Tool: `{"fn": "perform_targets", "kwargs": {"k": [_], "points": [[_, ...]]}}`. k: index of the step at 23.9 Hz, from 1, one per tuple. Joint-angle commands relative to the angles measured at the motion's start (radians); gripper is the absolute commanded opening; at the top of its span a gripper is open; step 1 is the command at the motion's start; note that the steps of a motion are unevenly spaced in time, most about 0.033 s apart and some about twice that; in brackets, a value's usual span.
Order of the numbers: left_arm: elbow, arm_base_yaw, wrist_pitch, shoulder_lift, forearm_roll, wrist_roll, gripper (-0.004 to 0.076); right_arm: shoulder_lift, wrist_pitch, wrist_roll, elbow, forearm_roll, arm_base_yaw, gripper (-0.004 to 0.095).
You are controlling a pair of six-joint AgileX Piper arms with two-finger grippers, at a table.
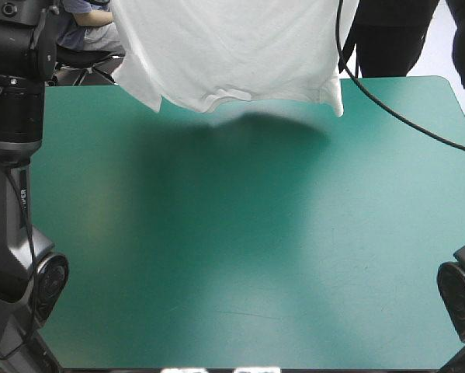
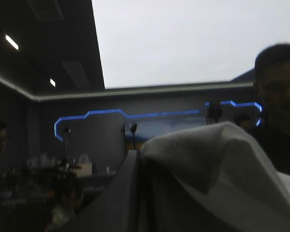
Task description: Fold the cloth
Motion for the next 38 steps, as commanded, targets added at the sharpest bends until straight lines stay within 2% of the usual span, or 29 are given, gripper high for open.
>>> {"fn": "perform_targets", "kwargs": {"k": [1, 2, 4, 6, 11, 13, 16, 21, 25, 30, 38], "points": [[-0.001, 0.008, 0.208, 0.017, -0.007, -0.051, -0.0017, 0.015, 0.077, 0.043, 0.037, -0.002, -0.008, -0.0017], [0.039, 0.012, 0.329, 0.049, -0.035, -0.076, -0.0017, 0.045, 0.152, 0.076, 0.099, 0.014, -0.008, -0.0017], [0.094, 0.012, 0.403, 0.068, -0.046, -0.078, -0.0017, 0.058, 0.179, 0.071, 0.179, 0.029, -0.011, -0.0017], [0.180, 0.012, 0.440, 0.072, -0.052, -0.078, -0.0017, 0.060, 0.185, 0.071, 0.279, 0.043, -0.019, -0.0018], [0.427, 0.012, 0.499, 0.022, -0.067, -0.083, -0.0017, 0.039, 0.241, 0.026, 0.580, 0.183, -0.066, -0.0017], [0.605, 0.010, 0.494, -0.048, -0.097, -0.067, -0.0017, 0.003, 0.279, -0.041, 0.757, 0.258, -0.079, -0.0017], [0.964, 0.010, 0.459, -0.206, -0.151, -0.039, -0.0017, -0.091, 0.292, -0.120, 1.039, 0.363, -0.077, -0.0017], [1.484, 0.010, 0.442, -0.478, -0.418, 0.099, -0.0017, -0.301, 0.323, -0.132, 1.400, 0.387, -0.077, -0.0017], [1.784, 0.010, 0.514, -0.697, -0.529, 0.124, -0.0017, -0.512, 0.382, -0.099, 1.638, 0.419, -0.077, -0.0017], [1.945, 0.010, 0.659, -0.887, -0.615, 0.167, -0.0017, -0.702, 0.512, -0.049, 1.790, 0.430, -0.077, -0.0017], [1.996, 0.010, 0.864, -1.097, -0.658, 0.167, -0.0017, -0.907, 0.697, 0.017, 1.916, 0.442, -0.077, -0.0017]]}}
